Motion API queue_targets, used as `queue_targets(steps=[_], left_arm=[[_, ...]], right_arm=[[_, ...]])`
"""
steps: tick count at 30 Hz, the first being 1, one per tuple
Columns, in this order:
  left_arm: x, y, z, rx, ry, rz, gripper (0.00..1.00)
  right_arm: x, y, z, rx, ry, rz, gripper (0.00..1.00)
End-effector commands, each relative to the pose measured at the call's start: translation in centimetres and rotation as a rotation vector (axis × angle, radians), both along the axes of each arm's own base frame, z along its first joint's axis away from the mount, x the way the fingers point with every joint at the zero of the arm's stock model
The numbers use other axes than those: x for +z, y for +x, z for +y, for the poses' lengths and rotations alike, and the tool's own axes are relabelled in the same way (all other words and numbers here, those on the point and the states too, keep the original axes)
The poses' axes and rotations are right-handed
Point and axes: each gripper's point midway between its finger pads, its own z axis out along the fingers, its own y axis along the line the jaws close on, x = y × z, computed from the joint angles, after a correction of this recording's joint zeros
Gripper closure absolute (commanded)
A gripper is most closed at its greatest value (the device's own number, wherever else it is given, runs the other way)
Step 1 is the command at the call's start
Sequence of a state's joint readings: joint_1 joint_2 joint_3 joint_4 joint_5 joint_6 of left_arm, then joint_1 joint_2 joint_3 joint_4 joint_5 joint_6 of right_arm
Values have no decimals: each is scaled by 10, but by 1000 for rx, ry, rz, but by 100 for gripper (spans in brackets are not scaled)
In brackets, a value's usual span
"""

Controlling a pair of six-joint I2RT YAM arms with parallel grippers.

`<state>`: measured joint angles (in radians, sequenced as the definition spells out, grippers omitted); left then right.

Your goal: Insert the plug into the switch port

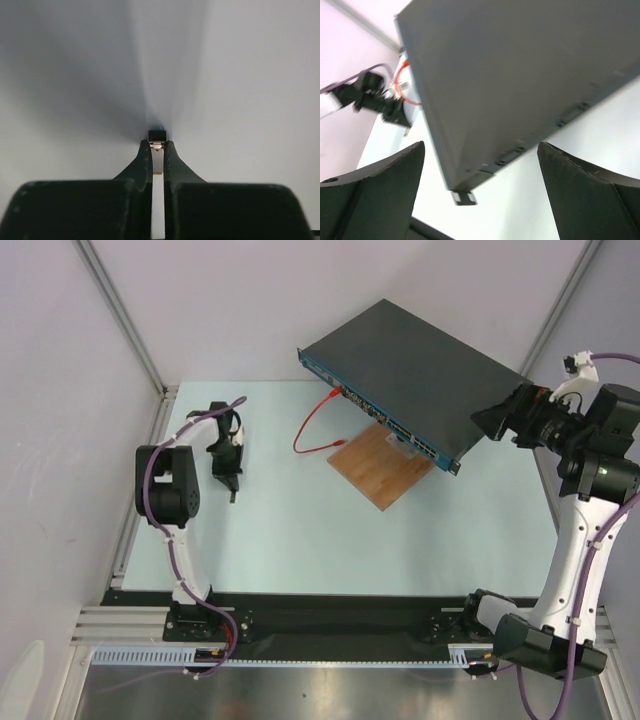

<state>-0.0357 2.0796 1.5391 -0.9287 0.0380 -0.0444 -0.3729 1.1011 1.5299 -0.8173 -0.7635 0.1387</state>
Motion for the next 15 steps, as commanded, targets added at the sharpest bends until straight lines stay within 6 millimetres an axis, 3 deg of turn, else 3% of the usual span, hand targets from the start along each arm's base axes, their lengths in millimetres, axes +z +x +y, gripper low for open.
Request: queue_targets(steps=[1, 3, 4, 6, 7, 8, 9, 10, 11, 13, 14, 15], left_arm=[[20, 16, -8, -3, -57, -80, 100], [41, 23, -18, -13, -122, -152, 100], [74, 31, -25, -20, -167, -267, 99], [111, 32, -49, -55, -312, -385, 100], [143, 44, -60, -76, -376, -518, 100], [189, 41, -68, -99, -428, -648, 100], [217, 34, -82, -128, -516, -714, 100], [240, 35, -91, -108, -581, -781, 100], [271, 22, -103, -144, -659, -836, 100], [306, 14, -115, -125, -761, -884, 99], [327, 3, -121, -144, -811, -920, 100], [332, -7, -129, -157, -878, -907, 100]], right_arm=[[26, 6, 21, 79, -37, -92, 1], [30, 10, 33, 116, -39, -107, 2], [32, 10, 48, 163, -40, -117, 3], [38, 18, 62, 196, -40, -144, 4], [40, 20, 70, 218, -42, -155, 4], [47, 19, 89, 273, -44, -189, 5], [49, 24, 92, 268, -49, -200, 5], [47, 26, 108, 314, -48, -202, 5], [52, 30, 128, 356, -53, -231, 7], [58, 32, 151, 410, -69, -277, 8], [58, 30, 174, 445, -82, -292, 10], [61, 30, 184, 456, -85, -309, 12]])
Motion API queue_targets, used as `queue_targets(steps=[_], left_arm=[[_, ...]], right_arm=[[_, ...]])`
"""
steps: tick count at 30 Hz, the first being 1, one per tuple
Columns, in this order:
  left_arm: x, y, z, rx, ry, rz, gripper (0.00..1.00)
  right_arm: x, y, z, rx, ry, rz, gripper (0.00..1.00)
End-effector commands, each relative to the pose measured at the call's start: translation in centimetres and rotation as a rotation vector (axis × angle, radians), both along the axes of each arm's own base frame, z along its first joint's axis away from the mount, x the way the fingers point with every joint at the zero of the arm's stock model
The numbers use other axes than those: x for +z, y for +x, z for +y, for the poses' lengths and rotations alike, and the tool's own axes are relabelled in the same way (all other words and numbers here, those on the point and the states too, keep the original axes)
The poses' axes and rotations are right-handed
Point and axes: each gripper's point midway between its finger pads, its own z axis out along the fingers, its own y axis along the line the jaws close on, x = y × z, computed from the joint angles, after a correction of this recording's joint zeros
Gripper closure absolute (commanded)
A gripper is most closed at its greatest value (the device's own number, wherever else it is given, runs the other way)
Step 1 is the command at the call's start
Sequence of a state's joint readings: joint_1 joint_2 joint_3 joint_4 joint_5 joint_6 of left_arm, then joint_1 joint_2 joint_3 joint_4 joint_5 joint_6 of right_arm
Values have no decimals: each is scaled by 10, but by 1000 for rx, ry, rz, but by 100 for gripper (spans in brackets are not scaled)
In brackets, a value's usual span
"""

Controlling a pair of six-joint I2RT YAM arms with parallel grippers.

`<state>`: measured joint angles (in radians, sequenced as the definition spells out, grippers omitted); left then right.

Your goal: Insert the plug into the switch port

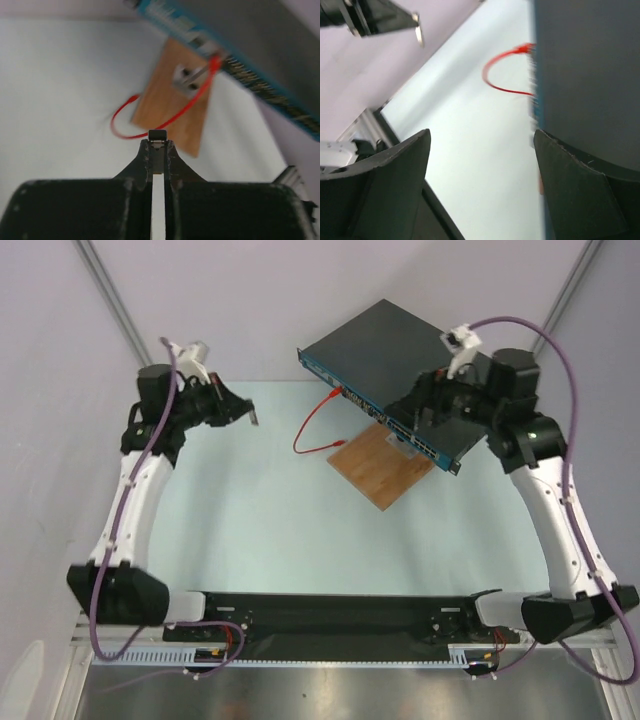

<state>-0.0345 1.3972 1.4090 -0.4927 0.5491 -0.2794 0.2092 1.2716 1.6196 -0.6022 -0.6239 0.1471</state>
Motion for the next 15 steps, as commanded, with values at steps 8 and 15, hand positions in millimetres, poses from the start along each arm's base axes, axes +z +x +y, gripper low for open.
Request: queue_targets(steps=[8, 15], left_arm=[[148, -92, -63, -351, -502, -389, 100], [175, -130, -78, -469, -531, -500, 100]], right_arm=[[45, -22, 143, 354, 118, -172, 12], [34, -38, 189, 520, 182, -124, 9]])
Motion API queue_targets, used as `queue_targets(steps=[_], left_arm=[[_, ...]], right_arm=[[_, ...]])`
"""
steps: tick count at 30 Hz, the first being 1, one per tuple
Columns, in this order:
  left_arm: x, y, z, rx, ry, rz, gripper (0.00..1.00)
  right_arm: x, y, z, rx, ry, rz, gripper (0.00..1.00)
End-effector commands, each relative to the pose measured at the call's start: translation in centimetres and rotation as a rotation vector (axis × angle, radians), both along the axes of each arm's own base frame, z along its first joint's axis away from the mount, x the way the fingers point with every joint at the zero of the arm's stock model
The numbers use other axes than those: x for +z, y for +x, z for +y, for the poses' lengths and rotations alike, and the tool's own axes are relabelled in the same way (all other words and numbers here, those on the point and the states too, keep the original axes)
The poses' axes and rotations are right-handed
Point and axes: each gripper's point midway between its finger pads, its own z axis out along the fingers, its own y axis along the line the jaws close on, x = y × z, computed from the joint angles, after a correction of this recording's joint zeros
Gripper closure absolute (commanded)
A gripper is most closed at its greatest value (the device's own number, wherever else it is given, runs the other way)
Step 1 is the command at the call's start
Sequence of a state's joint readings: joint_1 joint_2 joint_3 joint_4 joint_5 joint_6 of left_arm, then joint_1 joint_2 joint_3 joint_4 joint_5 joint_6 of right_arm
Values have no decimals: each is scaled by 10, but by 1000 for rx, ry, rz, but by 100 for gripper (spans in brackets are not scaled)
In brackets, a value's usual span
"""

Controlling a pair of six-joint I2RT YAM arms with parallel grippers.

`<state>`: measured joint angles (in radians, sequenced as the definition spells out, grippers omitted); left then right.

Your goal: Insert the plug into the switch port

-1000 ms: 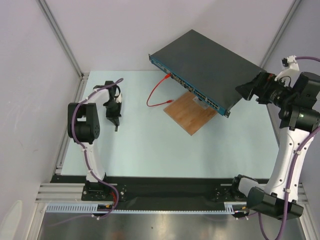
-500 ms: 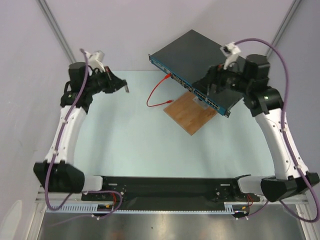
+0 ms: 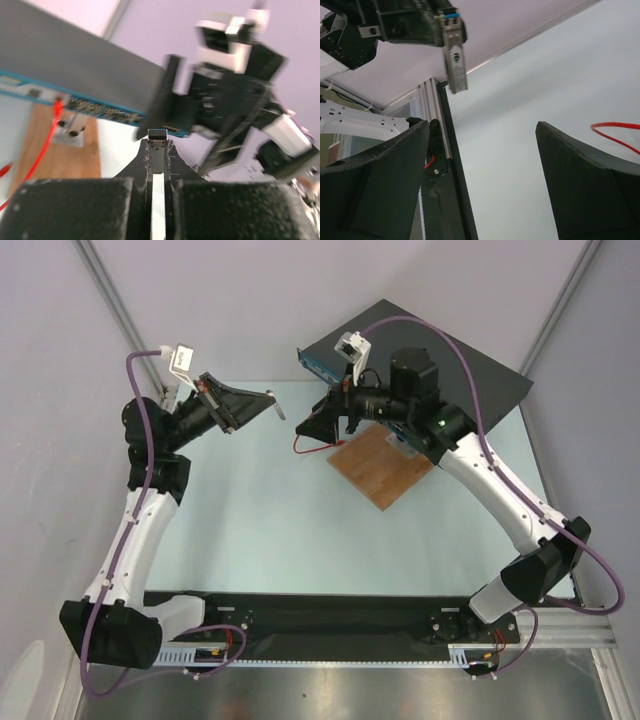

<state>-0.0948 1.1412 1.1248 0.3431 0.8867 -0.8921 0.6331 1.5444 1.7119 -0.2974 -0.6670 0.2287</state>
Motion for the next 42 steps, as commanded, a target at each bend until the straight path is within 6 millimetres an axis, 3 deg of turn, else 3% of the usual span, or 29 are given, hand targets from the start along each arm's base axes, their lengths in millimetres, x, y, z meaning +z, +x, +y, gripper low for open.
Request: queue_targets(steps=[1, 6, 11, 19, 22, 23, 25, 28, 32, 33, 36, 38, 40, 41, 42], left_arm=[[41, -43, -8, -86, -34, -174, 100], [44, -52, -10, -105, -31, -185, 100], [42, -54, -11, -103, -32, -175, 100], [38, -57, -13, -113, -34, -173, 100], [36, -58, -14, -123, -33, -169, 100], [35, -58, -14, -125, -31, -170, 100], [33, -58, -14, -126, -25, -169, 91], [25, -59, -15, -136, 13, -183, 77], [6, -52, -7, -93, 179, -183, 50], [3, -51, -5, -79, 216, -190, 38], [-9, -54, 0, -79, 350, -228, 27], [-15, -58, 5, -88, 434, -232, 25], [-34, -56, 8, -103, 495, -147, 24], [-25, -57, 10, -104, 541, -224, 24], [-31, -55, 11, -117, 567, -218, 25]], right_arm=[[40, -12, 17, 81, 117, -80, 9], [44, -17, 31, 117, 136, -99, 12], [49, -31, 41, 162, 142, -130, 23], [50, -38, 45, 177, 135, -164, 34], [52, -37, 46, 169, 135, -169, 57], [52, -36, 45, 165, 132, -180, 80], [47, -31, 43, 141, 109, -183, 100], [39, -24, 35, 101, 42, -248, 100], [17, -18, 16, 43, -117, -402, 100], [7, -19, 8, 44, -183, -471, 100], [-7, -21, -3, 16, -304, -577, 100], [-11, -22, -13, 9, -393, -712, 100], [-24, -33, -17, 40, -500, -842, 100], [-29, -37, -19, 53, -535, -885, 100], [-33, -43, -18, 53, -578, -927, 100]])
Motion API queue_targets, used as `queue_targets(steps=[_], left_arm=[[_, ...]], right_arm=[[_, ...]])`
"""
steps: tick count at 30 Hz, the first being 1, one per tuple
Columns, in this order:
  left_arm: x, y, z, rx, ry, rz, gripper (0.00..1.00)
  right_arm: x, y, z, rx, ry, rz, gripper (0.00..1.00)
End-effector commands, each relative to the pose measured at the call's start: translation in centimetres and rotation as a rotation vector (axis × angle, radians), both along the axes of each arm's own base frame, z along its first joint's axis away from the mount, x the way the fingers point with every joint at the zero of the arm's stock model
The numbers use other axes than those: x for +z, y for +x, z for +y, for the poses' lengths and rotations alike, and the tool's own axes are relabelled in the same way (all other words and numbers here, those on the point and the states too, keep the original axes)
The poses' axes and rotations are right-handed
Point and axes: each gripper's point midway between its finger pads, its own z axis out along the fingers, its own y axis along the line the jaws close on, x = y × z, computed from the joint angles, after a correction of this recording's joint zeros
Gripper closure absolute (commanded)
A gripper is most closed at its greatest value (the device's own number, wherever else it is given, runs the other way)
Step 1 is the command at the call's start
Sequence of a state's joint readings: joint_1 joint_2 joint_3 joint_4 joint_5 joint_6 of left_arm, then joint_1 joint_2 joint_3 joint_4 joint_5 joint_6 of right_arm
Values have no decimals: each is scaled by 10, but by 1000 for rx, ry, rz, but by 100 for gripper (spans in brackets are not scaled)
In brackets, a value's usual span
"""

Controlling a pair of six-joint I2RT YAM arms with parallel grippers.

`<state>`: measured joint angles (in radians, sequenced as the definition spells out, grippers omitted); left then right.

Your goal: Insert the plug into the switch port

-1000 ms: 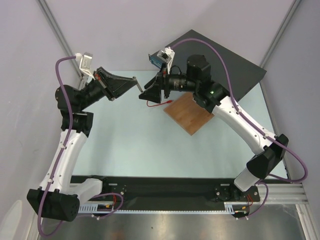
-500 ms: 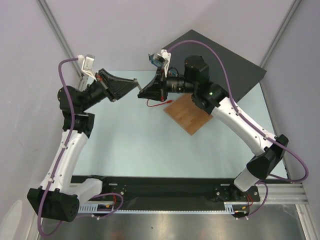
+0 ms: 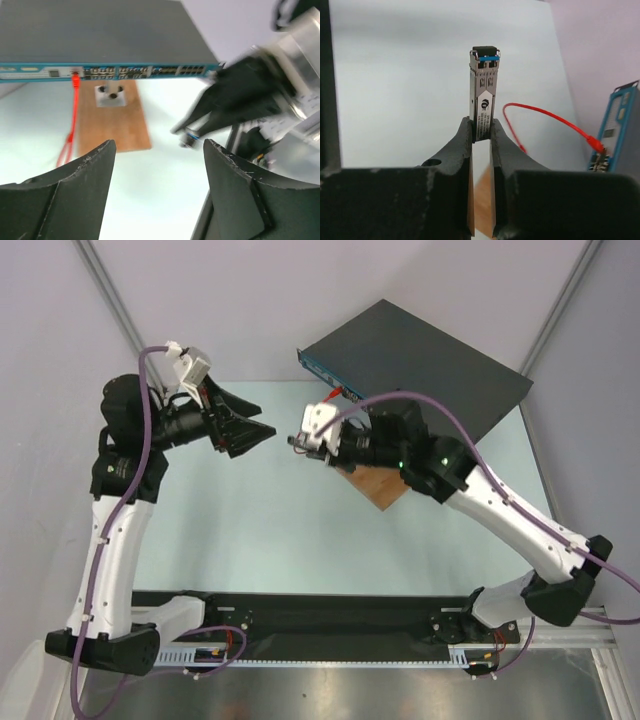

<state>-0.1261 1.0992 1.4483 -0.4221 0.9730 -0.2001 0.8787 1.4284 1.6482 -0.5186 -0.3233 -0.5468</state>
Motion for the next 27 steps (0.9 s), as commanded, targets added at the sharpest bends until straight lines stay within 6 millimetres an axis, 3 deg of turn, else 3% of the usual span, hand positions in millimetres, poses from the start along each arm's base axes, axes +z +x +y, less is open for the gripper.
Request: queue_targets(steps=[1, 3, 4, 6, 9, 18, 27], left_arm=[[-34, -9, 9, -52, 200, -20, 26], [-43, -12, 12, -63, 259, -49, 29], [-49, -12, 9, -66, 291, -51, 31], [-58, -20, 7, -112, 358, -52, 36], [-75, -35, -1, -213, 451, -38, 35], [-117, -77, -20, -417, 636, -25, 29], [-126, -69, -42, -419, 670, -41, 30]], right_arm=[[-15, -8, -20, -2, -218, -301, 100], [-16, -17, -21, 9, -275, -416, 100], [-32, -19, -23, 13, -324, -440, 100], [-28, -24, -23, 13, -351, -539, 100], [-37, -25, -25, 17, -401, -589, 100], [-50, -34, -27, 70, -473, -544, 100], [-57, -45, -21, 123, -476, -493, 100]])
